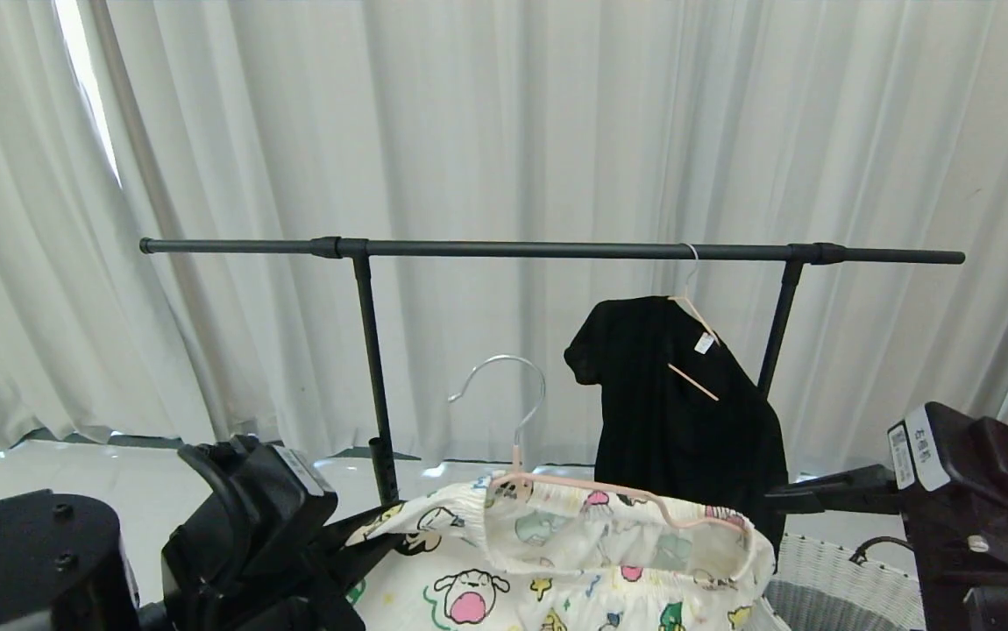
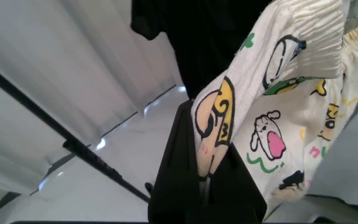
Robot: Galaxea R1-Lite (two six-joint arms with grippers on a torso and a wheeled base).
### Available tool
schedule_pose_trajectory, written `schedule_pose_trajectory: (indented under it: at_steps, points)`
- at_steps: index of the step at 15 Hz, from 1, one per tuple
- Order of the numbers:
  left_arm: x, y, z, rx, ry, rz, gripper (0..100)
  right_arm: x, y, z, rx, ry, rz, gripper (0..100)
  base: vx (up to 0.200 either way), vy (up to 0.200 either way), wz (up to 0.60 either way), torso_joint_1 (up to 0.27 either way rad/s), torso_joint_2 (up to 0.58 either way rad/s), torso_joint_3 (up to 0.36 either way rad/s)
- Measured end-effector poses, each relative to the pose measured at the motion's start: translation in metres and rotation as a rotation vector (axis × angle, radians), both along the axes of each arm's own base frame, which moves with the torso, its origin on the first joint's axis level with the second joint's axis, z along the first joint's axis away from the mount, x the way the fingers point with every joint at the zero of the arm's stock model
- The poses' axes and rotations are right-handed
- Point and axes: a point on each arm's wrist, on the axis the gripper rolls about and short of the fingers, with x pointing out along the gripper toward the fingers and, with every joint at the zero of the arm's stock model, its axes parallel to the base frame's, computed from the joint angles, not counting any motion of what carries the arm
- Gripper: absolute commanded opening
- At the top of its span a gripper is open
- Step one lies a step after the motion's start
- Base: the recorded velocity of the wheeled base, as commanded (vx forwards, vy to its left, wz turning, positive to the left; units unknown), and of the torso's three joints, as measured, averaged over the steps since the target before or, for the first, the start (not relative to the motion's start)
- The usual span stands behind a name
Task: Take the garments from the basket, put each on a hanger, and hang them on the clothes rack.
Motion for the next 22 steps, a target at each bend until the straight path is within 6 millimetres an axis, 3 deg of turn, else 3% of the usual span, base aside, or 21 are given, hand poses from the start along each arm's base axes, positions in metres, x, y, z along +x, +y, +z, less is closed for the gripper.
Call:
schedule_pose_trajectory:
  at_steps: [4,11,14,22]
  points:
    - [-0.018,0.001,-0.013,0.080,-0.006,-0.090,0,0.010,0.026,-0.003,-0.053,-0.033,0.105,100,0.000,0.000,0.00,0.000,0.00,0.000]
    - [-0.026,0.002,-0.007,0.054,-0.036,-0.129,0,0.036,0.102,-0.026,-0.101,-0.012,0.204,100,0.000,0.000,0.00,0.000,0.00,0.000]
    - [-0.027,0.002,-0.006,0.049,-0.042,-0.130,0,0.041,0.109,-0.036,-0.143,-0.005,0.180,100,0.000,0.000,0.00,0.000,0.00,0.000]
    - [-0.026,0.001,-0.005,0.048,-0.042,-0.129,0,0.043,0.103,-0.047,-0.196,0.002,0.130,100,0.000,0.000,0.00,0.000,0.00,0.000]
